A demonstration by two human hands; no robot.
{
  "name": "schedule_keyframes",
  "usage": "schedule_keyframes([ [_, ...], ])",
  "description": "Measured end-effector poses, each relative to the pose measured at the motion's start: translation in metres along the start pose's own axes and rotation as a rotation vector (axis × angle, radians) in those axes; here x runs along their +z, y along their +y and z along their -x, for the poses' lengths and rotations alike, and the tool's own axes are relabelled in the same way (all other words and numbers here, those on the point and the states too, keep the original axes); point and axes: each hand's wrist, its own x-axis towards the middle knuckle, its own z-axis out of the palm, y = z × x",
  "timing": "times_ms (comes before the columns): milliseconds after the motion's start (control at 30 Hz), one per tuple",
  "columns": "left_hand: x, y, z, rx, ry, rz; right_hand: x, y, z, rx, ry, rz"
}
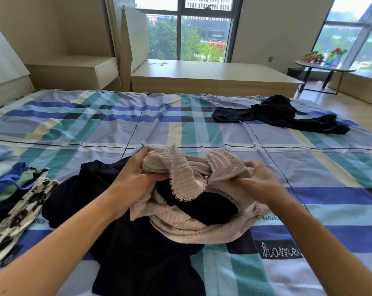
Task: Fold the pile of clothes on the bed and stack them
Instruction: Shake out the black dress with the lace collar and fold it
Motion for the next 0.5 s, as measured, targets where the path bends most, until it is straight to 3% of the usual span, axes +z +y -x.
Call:
schedule_keyframes([
  [133, -0.003, 0.001, 0.0, 0.035, 0.071, 0.066, 0.0, 0.013, -0.006, 0.054, -0.106, 0.144],
  [200, -0.007, 0.003, -0.002, 0.039, 0.13, 0.149, 0.001, 0.014, -0.004, 0.025, -0.21, -0.077],
  [300, -0.018, 0.001, -0.009, -0.008, 0.215, 0.216, 0.006, 0.007, 0.001, -0.025, -0.327, -0.618],
  [367, -0.029, -0.003, -0.015, -0.11, 0.233, 0.199, 0.009, -0.003, 0.007, -0.056, -0.409, -0.786],
  [500, -0.05, -0.015, -0.024, -0.449, 0.389, -0.366, 0.021, -0.012, 0.017, -0.082, -0.477, -0.512],
])
